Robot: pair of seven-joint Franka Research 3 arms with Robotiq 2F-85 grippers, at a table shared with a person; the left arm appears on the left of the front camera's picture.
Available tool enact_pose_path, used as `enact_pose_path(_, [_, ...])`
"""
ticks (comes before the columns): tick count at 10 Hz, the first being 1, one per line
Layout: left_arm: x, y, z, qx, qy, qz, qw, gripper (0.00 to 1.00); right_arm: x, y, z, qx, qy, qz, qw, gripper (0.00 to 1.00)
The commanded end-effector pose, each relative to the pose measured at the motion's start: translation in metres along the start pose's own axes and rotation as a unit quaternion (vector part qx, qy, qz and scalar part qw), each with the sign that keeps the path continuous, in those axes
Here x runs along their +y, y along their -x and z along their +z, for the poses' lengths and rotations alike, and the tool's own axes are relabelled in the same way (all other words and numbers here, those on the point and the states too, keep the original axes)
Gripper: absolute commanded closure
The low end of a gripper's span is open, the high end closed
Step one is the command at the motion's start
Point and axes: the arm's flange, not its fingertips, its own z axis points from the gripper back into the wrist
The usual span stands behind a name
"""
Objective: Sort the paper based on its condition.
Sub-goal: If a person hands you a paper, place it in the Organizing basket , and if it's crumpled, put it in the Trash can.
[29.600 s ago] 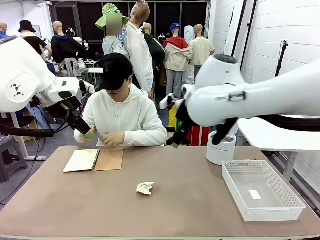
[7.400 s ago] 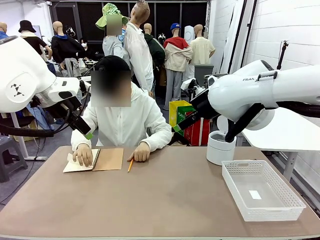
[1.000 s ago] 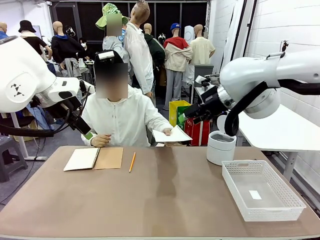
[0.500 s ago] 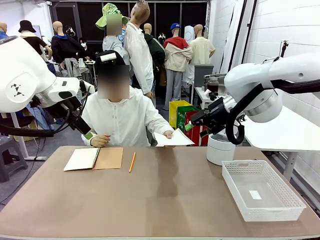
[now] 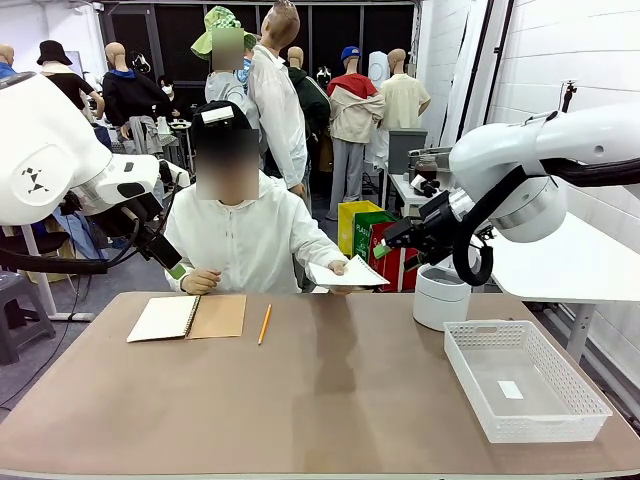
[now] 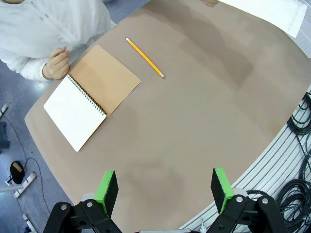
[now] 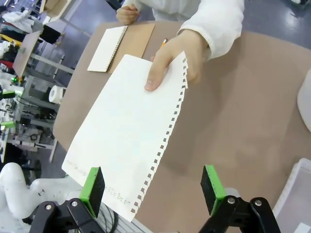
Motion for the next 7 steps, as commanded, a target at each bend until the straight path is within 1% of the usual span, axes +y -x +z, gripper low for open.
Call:
enact_pose_path(1, [0.0,0.0,0.001,-0.003,0.009,-0.003,1.0,0.0,-0.013,-0.009,-0.005,0.012,-0.042,-0.089,0.995,0.0])
enact_pose_path(2, [0.0,0.0,0.001,-0.003,0.009,-0.003,1.0,0.0,-0.029,-0.009,-0.009,0.031,-0.086,-0.153,0.984,0.0])
enact_pose_path(5, [0.0,0.0,0.001,-0.003,0.009,-0.003,1.0,0.0,-0.066,-0.003,-0.012,0.051,-0.143,-0.252,0.956,0.0])
enact_pose_path(7, [0.0,0.0,0.001,-0.003,0.009,-0.003,1.0,0.0,-0.091,-0.005,-0.026,0.069,-0.218,-0.321,0.919,0.0])
